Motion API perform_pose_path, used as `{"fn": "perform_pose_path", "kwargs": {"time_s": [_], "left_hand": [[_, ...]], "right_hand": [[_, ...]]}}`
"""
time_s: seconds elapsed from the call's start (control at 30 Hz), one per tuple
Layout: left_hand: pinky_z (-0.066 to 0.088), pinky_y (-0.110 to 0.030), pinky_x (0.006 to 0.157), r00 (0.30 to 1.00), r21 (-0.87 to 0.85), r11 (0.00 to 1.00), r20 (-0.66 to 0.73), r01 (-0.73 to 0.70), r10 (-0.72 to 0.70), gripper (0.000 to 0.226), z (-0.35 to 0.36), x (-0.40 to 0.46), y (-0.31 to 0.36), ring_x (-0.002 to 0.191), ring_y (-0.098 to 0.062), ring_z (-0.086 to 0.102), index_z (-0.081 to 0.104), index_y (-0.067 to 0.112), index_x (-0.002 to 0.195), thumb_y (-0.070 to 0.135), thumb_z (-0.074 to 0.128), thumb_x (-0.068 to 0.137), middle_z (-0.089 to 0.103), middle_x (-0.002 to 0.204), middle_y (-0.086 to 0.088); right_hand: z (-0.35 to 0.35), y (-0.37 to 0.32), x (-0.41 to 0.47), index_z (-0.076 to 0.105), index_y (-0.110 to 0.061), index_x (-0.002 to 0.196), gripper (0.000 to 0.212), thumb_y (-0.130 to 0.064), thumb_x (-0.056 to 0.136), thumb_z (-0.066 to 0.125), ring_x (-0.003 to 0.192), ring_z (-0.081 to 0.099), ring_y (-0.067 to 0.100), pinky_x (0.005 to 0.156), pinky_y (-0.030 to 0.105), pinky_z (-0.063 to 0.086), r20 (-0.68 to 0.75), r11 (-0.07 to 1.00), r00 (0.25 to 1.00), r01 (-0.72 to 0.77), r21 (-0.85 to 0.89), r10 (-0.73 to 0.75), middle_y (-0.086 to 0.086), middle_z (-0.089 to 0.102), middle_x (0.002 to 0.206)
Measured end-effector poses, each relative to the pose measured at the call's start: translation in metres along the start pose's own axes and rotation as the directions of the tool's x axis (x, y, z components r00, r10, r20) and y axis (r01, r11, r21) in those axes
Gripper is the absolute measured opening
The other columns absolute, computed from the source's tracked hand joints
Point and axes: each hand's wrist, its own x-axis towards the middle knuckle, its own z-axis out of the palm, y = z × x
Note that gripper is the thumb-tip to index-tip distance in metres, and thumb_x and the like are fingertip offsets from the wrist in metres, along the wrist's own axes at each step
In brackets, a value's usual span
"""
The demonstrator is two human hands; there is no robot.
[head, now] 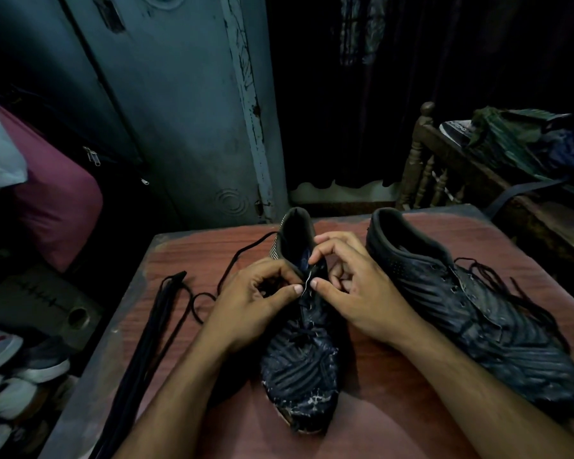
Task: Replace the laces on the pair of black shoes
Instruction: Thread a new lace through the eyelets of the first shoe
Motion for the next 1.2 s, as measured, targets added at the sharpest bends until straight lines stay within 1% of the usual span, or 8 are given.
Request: {"fn": "perform_pose_path", "kwargs": {"time_s": [0.1, 0.27, 0.43, 0.57, 0.73, 0.9, 1.07, 1.2], "left_hand": [[0.052, -0.036, 0.081, 1.0, -0.015, 1.0, 0.02, 0.018, -0.017, 0.004, 0.0, 0.0, 0.0, 0.087, -0.014, 0.067, 0.072, 0.023, 0.084, 0.027, 0.072, 0.086, 0.069, 0.091, 0.006], [0.05, -0.021, 0.075, 0.996, 0.049, 0.998, -0.081, 0.031, -0.027, 0.007, 0.01, -0.001, 0.001, 0.084, -0.007, 0.066, 0.074, 0.028, 0.088, 0.022, 0.077, 0.089, 0.069, 0.091, 0.012], [0.054, -0.026, 0.074, 0.984, -0.011, 0.992, -0.125, 0.128, -0.129, 0.011, 0.01, -0.002, 0.004, 0.08, -0.007, 0.07, 0.073, 0.027, 0.086, 0.018, 0.078, 0.088, 0.074, 0.085, 0.01], [0.049, -0.022, 0.066, 0.987, 0.002, 0.992, -0.107, 0.123, -0.122, 0.011, 0.009, -0.002, 0.006, 0.069, -0.003, 0.062, 0.069, 0.02, 0.083, 0.015, 0.077, 0.089, 0.072, 0.079, 0.004], [0.055, -0.034, 0.08, 0.994, 0.022, 0.994, -0.01, 0.109, -0.108, 0.003, 0.003, -0.002, 0.002, 0.087, -0.014, 0.07, 0.072, 0.022, 0.094, 0.02, 0.073, 0.094, 0.073, 0.09, 0.007], [0.056, -0.033, 0.084, 0.995, -0.001, 0.996, -0.029, 0.092, -0.092, 0.008, 0.002, -0.002, 0.003, 0.091, -0.011, 0.071, 0.075, 0.022, 0.096, 0.015, 0.074, 0.092, 0.075, 0.094, 0.007], [0.053, -0.03, 0.079, 0.994, 0.027, 0.996, -0.069, 0.089, -0.087, 0.013, 0.003, -0.002, 0.004, 0.082, -0.007, 0.066, 0.072, 0.025, 0.087, 0.013, 0.077, 0.089, 0.07, 0.088, 0.009], [0.054, -0.034, 0.078, 0.992, -0.023, 0.993, -0.057, 0.114, -0.115, 0.015, 0.002, -0.002, 0.004, 0.081, -0.008, 0.066, 0.072, 0.027, 0.087, 0.013, 0.077, 0.089, 0.071, 0.087, 0.006]], "right_hand": [[-0.001, 0.0, 0.0, 0.062, -0.025, 0.104, 0.025, -0.007, 0.09, 0.072, 0.064, 0.048, 0.007, 0.069, 0.02, 0.046, 0.011, 1.0, 1.0, -0.003, 0.009, 0.003, -0.009, 0.047, 0.131], [-0.002, 0.0, 0.0, 0.065, -0.024, 0.109, 0.025, -0.008, 0.09, 0.069, 0.062, 0.052, 0.015, 0.066, 0.027, 0.05, -0.009, 0.999, 1.0, 0.012, 0.048, -0.011, -0.007, 0.049, 0.128], [0.002, -0.008, -0.003, 0.06, -0.02, 0.098, 0.023, -0.007, 0.084, 0.074, 0.07, 0.058, 0.019, 0.062, 0.023, 0.049, -0.126, 0.997, 0.992, 0.009, -0.077, -0.019, -0.006, 0.049, 0.105], [0.002, -0.008, -0.002, 0.066, -0.023, 0.085, 0.014, -0.017, 0.083, 0.078, 0.073, 0.059, 0.017, 0.065, 0.028, 0.051, -0.078, 0.983, 0.996, 0.018, -0.185, -0.033, -0.008, 0.054, 0.093], [0.0, -0.008, -0.002, 0.069, -0.023, 0.084, 0.01, -0.02, 0.086, 0.078, 0.077, 0.06, 0.015, 0.067, 0.019, 0.047, -0.051, 0.974, 0.998, 0.03, -0.223, -0.042, -0.011, 0.055, 0.092], [-0.001, -0.009, -0.001, 0.066, -0.023, 0.079, 0.014, -0.016, 0.084, 0.077, 0.077, 0.065, 0.015, 0.068, 0.026, 0.053, -0.117, 0.992, 0.993, -0.008, -0.128, -0.007, -0.008, 0.064, 0.088], [-0.006, -0.011, 0.0, 0.062, -0.018, 0.074, 0.019, -0.007, 0.085, 0.073, 0.08, 0.073, 0.013, 0.075, 0.042, 0.06, -0.128, 0.99, 0.985, -0.102, 0.103, 0.115, -0.008, 0.077, 0.091], [-0.009, -0.016, 0.0, 0.06, -0.012, 0.077, 0.016, -0.012, 0.089, 0.07, 0.084, 0.074, 0.024, 0.081, 0.054, 0.059, -0.156, 0.962, 0.975, -0.115, 0.246, 0.156, 0.001, 0.079, 0.091]]}}
